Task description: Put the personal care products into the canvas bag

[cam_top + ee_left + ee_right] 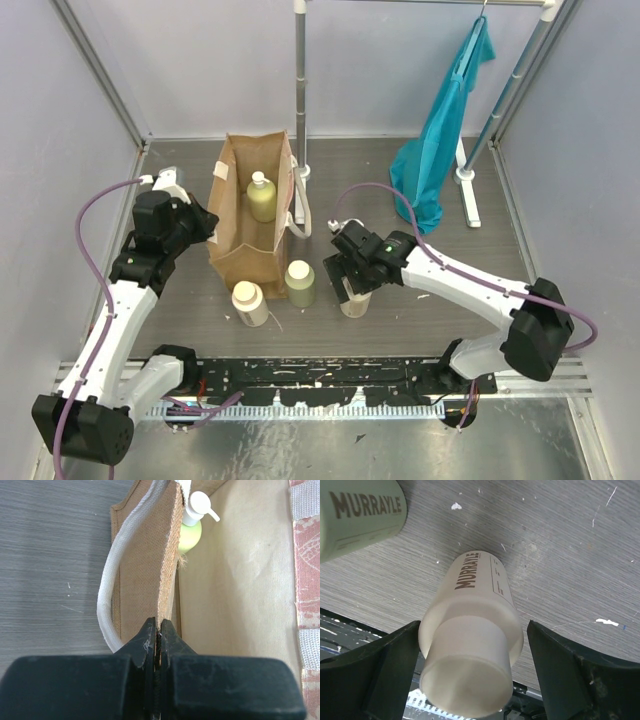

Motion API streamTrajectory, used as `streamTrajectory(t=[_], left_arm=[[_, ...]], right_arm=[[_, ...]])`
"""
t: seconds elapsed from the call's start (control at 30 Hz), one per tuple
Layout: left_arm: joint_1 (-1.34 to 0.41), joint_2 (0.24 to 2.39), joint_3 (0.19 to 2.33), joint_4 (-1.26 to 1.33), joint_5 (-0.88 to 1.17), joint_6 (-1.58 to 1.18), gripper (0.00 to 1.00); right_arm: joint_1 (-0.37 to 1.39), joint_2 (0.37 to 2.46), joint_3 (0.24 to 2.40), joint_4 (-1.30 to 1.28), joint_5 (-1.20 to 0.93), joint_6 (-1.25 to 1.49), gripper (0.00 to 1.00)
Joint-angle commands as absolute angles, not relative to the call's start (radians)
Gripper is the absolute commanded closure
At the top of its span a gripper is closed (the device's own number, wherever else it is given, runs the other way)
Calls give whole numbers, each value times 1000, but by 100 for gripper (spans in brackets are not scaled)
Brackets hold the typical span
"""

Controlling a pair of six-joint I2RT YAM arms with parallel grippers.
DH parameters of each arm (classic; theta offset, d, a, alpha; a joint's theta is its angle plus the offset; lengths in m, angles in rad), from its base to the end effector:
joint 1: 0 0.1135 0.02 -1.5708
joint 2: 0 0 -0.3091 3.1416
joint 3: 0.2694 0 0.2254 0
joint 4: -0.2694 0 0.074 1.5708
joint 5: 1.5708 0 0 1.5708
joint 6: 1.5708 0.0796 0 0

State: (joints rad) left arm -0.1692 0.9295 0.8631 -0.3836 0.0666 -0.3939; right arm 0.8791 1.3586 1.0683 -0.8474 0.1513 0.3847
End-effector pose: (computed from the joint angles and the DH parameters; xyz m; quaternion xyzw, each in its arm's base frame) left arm 0.1903 -0.0379 0.3399 -0.0773 0.8432 -0.1747 0.5025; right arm 0.1651 0.1805 0.2724 -0.2225 0.9482 0.0670 0.2165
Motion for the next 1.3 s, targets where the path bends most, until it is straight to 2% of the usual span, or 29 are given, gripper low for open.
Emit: streamTrajectory(t=[0.0, 0.37, 0.63, 0.7, 0.8, 0.83, 1.27], left_arm=[[-172, 907, 843, -442, 75, -380, 100], [-172, 907, 834, -437, 79, -370, 100], [-172, 904, 833, -436, 78, -367, 100], [-171, 905, 833, -436, 80, -368, 100], [-172, 904, 837, -437, 81, -367, 100], [-171, 904, 839, -439, 81, -367, 100], [-172, 899, 841, -443, 87, -368, 100]], right_arm=[[890, 1388, 1087, -874, 149, 368, 9], [898, 1445, 1089, -873, 159, 360, 10], [906, 1480, 1091, -877, 166, 347, 15], [907, 1480, 1094, -878, 163, 345, 23], [907, 1477, 1098, -883, 157, 341, 42], [907, 1474, 1098, -886, 157, 339, 46], [907, 1410, 1180, -955, 192, 316, 72]])
